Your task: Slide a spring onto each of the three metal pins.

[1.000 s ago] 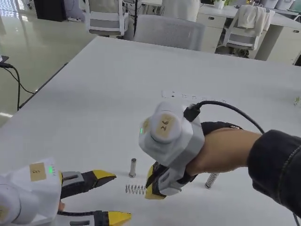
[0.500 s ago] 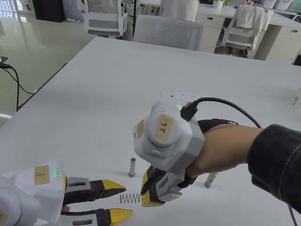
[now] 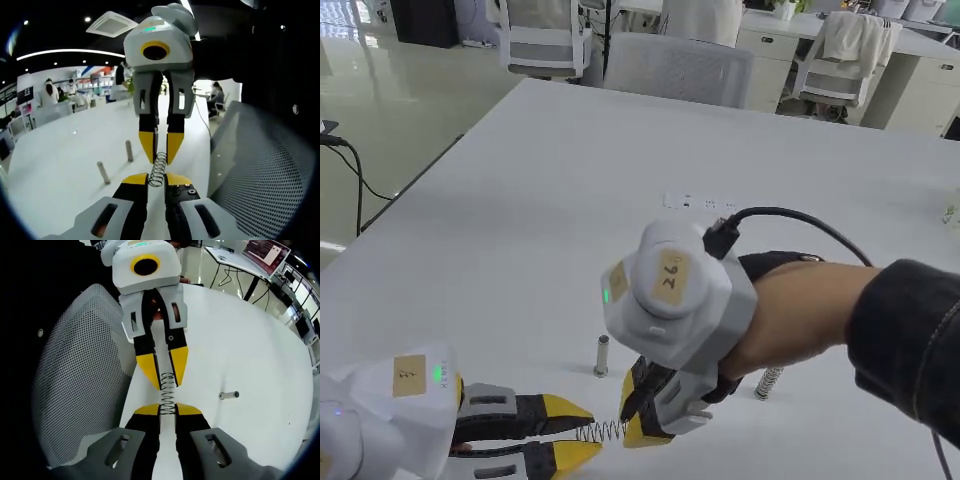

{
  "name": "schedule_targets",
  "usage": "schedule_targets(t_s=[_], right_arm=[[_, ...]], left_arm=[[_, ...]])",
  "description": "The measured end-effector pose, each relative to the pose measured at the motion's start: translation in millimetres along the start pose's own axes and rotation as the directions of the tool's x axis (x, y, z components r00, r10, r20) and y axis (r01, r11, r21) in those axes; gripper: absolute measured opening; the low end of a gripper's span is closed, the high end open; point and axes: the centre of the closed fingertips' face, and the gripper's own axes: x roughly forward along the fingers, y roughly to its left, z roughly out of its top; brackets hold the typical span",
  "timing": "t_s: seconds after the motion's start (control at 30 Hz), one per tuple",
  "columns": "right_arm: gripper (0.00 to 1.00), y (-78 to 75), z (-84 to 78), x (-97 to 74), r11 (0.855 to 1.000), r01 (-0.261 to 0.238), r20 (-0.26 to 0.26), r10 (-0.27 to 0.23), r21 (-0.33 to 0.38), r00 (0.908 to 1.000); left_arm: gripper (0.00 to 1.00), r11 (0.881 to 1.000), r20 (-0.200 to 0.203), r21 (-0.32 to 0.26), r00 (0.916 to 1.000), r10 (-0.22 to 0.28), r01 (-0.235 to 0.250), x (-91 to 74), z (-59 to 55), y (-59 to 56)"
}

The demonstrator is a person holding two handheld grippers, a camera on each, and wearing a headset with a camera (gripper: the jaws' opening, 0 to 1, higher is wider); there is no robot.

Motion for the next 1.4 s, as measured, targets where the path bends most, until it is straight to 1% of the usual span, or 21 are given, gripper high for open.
schedule_targets(t_s=[0.17,0.33,0.53,0.67,0.87,1.0,1.17,1.3,1.4], right_arm=[[0.08,-1.6,4.6,-6.1,1.0,0.014,0.003,-0.014,-0.013,0.9999],[0.08,-0.8,11.3,-11.8,1.0,0.016,0.012,-0.016,-0.018,0.9998],[0.08,-0.7,18.4,-16.9,0.999,0.028,0.021,-0.027,-0.028,0.9994],[0.08,-1.3,26.2,-20.8,0.999,0.033,0.046,-0.032,-0.028,0.9984],[0.08,0.2,35.9,-23.6,0.998,0.044,0.07,-0.042,-0.035,0.9967],[0.08,0.3,43.4,-25.9,0.998,0.049,0.099,-0.045,-0.037,0.9941],[0.08,-0.1,40.8,-24.0,0.999,0.045,0.097,-0.042,-0.024,0.9944],[0.09,-0.3,40.1,-22.9,0.999,0.04,0.106,-0.038,-0.017,0.9937],[0.12,-2.0,39.3,-20.5,0.999,0.042,0.109,-0.041,-0.011,0.9932]], left_arm=[[0.04,1.0,-0.006,0.006,1.0,0.005,-0.005,0.0,-0.8,1.2],[0.03,1.0,-0.017,0.015,0.9998,0.006,-0.005,0.1,-2.4,1.8],[0.03,1.0,-0.015,0.015,0.9999,0.005,-0.005,0.4,-1.9,2.5],[0.03,1.0,-0.022,0.018,0.9998,0.003,-0.003,1.2,-2.8,1.9],[0.03,1.0,-0.025,0.021,0.9997,0.001,0.0,1.3,-2.8,2.3],[0.03,1.0,-0.021,0.021,0.9998,-0.002,0.002,2.4,-1.1,1.9],[0.02,1.0,-0.03,0.024,0.9996,-0.002,0.002,3.2,-2.1,1.7],[0.02,1.0,-0.026,0.016,0.9997,-0.002,0.002,3.0,-2.4,2.0],[0.02,1.0,-0.021,0.016,0.9998,-0.003,0.004,3.2,-1.0,1.2]])
